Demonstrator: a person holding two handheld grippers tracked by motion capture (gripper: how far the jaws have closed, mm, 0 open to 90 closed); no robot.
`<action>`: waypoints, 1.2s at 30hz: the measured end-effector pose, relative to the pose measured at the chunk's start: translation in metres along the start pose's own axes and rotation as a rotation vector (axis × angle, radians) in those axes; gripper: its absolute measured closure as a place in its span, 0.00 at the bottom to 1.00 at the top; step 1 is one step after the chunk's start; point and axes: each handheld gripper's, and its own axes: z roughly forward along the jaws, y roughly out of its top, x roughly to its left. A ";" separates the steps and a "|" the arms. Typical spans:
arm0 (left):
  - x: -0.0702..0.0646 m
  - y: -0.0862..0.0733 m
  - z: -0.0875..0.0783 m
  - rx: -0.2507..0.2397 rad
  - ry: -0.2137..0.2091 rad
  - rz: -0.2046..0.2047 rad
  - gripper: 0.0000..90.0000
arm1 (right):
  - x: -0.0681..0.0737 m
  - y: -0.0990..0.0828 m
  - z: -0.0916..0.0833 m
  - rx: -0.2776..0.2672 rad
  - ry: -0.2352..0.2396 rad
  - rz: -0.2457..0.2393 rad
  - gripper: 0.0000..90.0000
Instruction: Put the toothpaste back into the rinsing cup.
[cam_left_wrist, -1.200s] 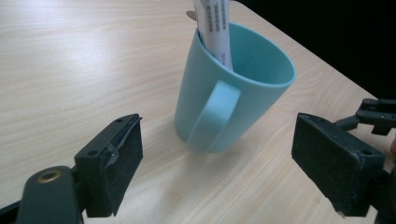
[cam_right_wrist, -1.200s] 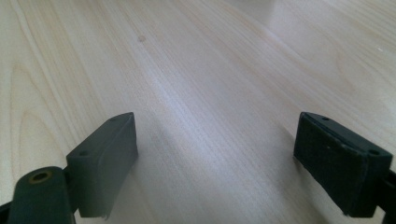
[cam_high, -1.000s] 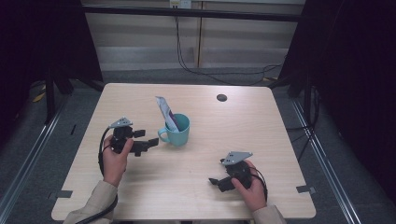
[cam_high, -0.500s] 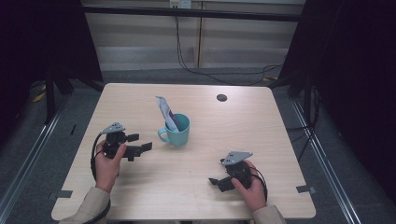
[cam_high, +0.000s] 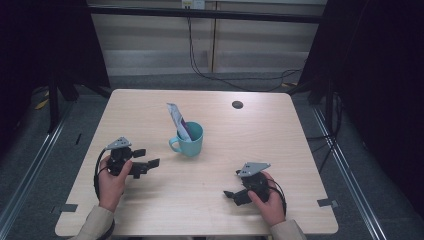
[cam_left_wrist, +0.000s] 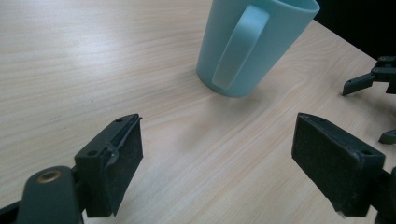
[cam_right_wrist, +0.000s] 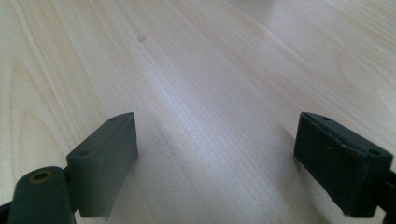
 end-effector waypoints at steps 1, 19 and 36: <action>0.000 -0.001 -0.001 0.003 0.003 0.005 0.18 | 0.000 0.000 0.000 0.000 0.000 0.000 0.14; 0.005 -0.029 -0.005 0.062 0.039 0.034 0.18 | 0.000 0.000 0.000 0.000 0.000 0.000 0.14; -0.003 -0.034 -0.006 0.165 0.106 0.143 0.18 | 0.000 0.000 0.000 0.000 0.000 0.000 0.14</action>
